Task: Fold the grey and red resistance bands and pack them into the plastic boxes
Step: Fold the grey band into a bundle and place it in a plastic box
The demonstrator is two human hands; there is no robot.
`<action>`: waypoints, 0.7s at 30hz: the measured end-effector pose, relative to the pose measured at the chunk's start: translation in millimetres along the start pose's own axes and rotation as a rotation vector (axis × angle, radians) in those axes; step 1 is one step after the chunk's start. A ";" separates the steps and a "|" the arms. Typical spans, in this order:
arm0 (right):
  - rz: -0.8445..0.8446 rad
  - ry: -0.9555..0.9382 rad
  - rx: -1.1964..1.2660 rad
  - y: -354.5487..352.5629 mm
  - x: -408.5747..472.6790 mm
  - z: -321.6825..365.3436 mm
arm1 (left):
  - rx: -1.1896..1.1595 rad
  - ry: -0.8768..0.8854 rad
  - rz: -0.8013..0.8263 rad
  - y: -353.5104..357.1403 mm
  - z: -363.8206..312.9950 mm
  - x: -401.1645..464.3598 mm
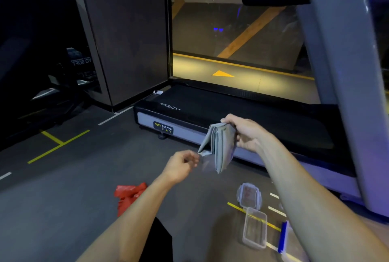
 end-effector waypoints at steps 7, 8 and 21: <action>0.136 0.045 0.050 11.7 5.7 4.9 | -0.173 -0.017 -0.114 13.9 16.1 -5.2; 0.153 0.045 0.057 13.8 4.5 5.4 | -0.160 -0.014 -0.229 4.5 19.2 -4.2; 0.077 0.019 0.164 31.4 0.6 14.9 | -0.219 0.102 -0.116 16.4 -6.0 -7.1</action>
Point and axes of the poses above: each hand's wrist, its own x-axis towards the middle knuckle, its own y-axis out of the palm, z = x × y, the point moved 6 cm from there along x, towards the middle knuckle, and after that the axes turned 7 degrees about y, right-handed, at the moved point
